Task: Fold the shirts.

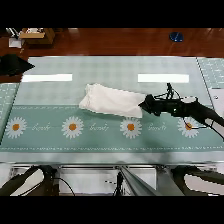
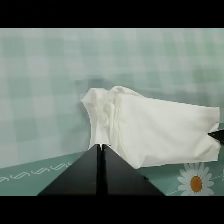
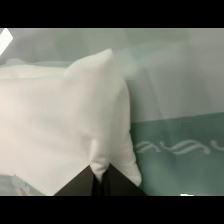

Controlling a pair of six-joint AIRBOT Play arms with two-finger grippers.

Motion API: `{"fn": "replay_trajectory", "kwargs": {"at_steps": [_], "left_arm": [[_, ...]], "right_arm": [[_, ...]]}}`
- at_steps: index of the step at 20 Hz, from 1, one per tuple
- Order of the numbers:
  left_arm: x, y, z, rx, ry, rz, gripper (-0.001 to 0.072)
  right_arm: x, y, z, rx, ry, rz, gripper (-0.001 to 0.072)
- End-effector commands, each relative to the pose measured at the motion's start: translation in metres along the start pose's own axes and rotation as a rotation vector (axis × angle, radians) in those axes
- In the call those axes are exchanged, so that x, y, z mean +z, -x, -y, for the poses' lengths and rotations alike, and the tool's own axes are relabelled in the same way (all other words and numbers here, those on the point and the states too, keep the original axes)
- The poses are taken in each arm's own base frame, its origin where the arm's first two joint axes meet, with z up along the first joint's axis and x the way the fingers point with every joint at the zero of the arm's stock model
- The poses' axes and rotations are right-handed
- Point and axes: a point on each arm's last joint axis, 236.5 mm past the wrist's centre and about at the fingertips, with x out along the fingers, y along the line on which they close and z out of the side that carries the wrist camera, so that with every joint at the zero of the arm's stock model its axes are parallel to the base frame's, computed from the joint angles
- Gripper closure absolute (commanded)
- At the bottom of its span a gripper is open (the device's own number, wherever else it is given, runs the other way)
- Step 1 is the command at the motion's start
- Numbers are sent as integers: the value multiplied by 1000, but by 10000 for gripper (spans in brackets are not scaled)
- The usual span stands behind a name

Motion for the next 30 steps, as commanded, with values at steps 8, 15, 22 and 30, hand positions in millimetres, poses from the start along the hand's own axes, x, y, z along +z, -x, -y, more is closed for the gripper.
{"fn": "replay_trajectory", "kwargs": {"at_steps": [8, 15, 22, 30], "left_arm": [[-9, -3, -3, 11, -3, -33, 689], [-4, -3, -1, 0, -21, -12, 689], [-4, -4, -2, 0, -70, -14, 688], [28, 6, -35, 100, -115, 121, 689]], "right_arm": [[41, 216, -47, -241, 212, 206, 679], [-65, 449, 92, -992, -285, 350, 682], [-126, 495, 122, -1088, -604, 409, 681], [-195, 529, 152, -1312, -871, 316, 680]]}}
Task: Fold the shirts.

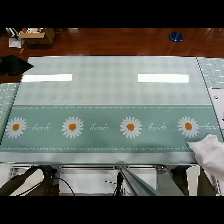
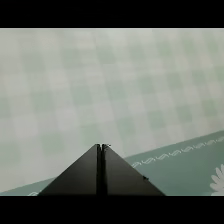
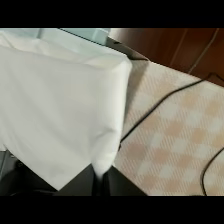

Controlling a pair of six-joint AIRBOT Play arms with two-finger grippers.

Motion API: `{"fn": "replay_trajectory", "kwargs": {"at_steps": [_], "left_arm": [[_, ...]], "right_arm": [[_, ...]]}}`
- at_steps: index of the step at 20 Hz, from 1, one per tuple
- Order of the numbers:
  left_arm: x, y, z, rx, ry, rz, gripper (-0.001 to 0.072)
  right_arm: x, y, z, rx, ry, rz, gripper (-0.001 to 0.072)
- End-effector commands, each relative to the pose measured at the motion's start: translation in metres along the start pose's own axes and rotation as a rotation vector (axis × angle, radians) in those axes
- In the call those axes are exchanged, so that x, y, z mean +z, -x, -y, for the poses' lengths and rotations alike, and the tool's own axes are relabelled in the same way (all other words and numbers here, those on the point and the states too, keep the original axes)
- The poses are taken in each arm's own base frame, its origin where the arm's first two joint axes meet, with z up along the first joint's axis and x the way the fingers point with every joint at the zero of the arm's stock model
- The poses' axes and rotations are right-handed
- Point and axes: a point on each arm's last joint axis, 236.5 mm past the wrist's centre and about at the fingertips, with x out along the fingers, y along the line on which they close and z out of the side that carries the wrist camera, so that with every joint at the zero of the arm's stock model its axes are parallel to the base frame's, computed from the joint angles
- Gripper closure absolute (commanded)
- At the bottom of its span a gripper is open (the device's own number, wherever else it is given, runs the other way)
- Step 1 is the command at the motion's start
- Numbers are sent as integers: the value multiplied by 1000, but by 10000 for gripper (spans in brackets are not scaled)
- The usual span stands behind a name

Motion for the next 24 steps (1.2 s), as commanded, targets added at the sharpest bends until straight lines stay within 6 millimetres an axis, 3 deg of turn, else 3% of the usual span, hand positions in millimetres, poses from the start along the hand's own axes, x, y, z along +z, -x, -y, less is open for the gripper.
{"fn": "replay_trajectory", "kwargs": {"at_steps": [1, 6, 7, 9, 11, 13, 15, 17, 18, 20, 22, 24], "left_arm": [[19, 7, -25, 74, 5, 89, 688], [40, 14, -41, 135, 11, 180, 688], [40, 14, -42, 137, 5, 181, 688], [40, 14, -42, 139, -22, 178, 688], [39, 13, -42, 138, -21, 176, 688], [38, 9, -41, 130, -21, 169, 688], [36, 2, -36, 112, -23, 155, 688], [34, -14, -22, 66, -30, 134, 678], [33, -26, -9, 18, -26, 123, 583], [25, -59, 31, -100, -80, 76, 276], [0, -95, 71, -161, -230, -22, 248], [-27, -126, 91, -127, -259, -126, 246]], "right_arm": [[-17, -16, 34, -136, -69, -83, 680], [-38, -40, 62, -233, -135, -154, 678], [-40, -43, 69, -256, -152, -148, 643], [-37, -48, 78, -275, -178, -112, 309], [-23, -50, 77, -264, -174, -54, 285], [6, -55, 50, -135, -143, 58, 287], [59, -43, -23, 164, -48, 268, 290], [99, 8, -123, 541, 81, 481, 314], [104, 33, -164, 688, 139, 529, 315], [90, 69, -241, 890, 304, 540, 315], [54, 86, -309, 955, 547, 531, 315], [15, 88, -360, 923, 757, 494, 311]]}}
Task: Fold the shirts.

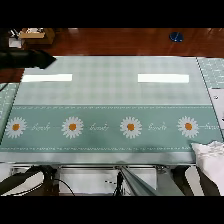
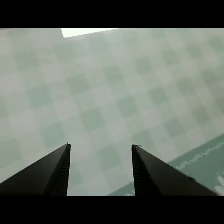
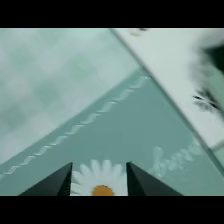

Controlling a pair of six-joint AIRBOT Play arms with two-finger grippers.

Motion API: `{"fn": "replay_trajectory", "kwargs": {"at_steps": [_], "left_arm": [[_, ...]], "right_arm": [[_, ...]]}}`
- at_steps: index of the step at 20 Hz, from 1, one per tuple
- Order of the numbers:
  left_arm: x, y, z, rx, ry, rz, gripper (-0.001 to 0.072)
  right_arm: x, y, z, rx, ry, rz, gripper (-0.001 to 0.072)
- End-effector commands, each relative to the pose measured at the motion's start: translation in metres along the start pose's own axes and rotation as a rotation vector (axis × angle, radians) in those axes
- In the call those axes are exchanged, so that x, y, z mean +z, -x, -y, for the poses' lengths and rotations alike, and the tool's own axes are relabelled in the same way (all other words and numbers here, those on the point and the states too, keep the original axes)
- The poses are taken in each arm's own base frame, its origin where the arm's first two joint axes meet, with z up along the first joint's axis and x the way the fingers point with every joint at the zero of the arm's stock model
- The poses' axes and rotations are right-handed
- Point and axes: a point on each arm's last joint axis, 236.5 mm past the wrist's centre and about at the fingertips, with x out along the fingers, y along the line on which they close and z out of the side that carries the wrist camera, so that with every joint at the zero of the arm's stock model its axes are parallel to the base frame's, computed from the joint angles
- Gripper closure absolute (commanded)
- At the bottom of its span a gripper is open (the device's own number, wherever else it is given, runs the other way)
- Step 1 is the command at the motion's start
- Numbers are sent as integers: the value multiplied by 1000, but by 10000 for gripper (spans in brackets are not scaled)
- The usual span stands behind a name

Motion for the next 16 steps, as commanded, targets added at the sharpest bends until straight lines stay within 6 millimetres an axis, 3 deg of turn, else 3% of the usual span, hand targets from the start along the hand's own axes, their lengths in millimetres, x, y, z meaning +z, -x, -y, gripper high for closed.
{"fn": "replay_trajectory", "kwargs": {"at_steps": [1, 4, 7, 10, 16], "left_arm": [[-36, -53, 35, 19, -54, -166, 237], [-73, -67, 36, 112, -19, -317, 104], [-104, -60, 28, 181, -27, -455, 105], [-109, -58, 27, 180, -26, -480, 107], [-102, -62, 26, 185, -31, -444, 108]], "right_arm": [[-9, -47, -114, 170, 214, -97, 264], [-50, -70, -167, 210, 330, -360, 191], [-71, -74, -184, 177, 496, -517, 190], [-71, -75, -187, 134, 577, -500, 190], [-78, -71, -194, 178, 582, -525, 191]]}}
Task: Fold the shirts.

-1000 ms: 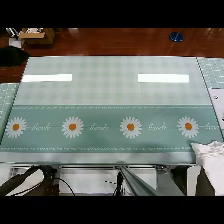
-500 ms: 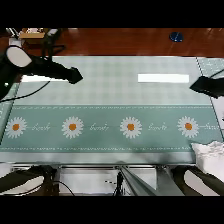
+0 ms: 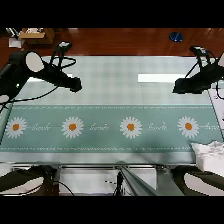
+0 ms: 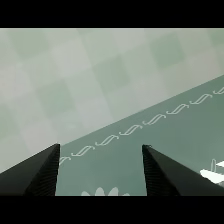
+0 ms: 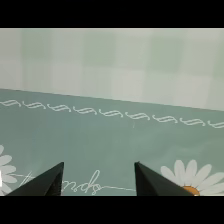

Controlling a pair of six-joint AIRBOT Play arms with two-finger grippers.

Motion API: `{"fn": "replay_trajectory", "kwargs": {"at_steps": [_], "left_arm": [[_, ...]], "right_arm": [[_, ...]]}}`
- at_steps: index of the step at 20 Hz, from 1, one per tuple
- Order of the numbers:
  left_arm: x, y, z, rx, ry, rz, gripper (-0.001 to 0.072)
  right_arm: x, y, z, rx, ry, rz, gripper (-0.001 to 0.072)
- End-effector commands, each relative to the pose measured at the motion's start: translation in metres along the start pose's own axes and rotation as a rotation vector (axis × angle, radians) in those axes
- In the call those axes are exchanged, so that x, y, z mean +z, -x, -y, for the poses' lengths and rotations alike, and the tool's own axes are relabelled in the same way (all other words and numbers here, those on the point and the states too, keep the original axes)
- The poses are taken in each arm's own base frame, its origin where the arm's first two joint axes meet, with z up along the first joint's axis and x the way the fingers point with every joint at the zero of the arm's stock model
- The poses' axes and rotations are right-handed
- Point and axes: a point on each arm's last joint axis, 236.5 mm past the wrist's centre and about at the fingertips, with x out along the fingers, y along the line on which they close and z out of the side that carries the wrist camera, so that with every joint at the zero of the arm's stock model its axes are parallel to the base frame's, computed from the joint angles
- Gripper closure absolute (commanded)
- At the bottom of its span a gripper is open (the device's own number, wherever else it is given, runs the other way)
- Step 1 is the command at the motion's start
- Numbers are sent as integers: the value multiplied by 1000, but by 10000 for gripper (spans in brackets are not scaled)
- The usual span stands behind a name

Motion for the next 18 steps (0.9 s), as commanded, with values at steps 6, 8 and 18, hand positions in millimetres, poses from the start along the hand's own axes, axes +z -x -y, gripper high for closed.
{"fn": "replay_trajectory", "kwargs": {"at_steps": [6, 8, 18], "left_arm": [[1, -1, -2, 12, 2, 3, 107], [1, -1, -2, 12, 2, 3, 107], [1, -1, -2, 12, 2, 3, 107]], "right_arm": [[0, 0, -21, 74, 13, -6, 191], [0, 0, -21, 74, 13, -6, 191], [0, 0, -21, 74, 13, -6, 191]]}}
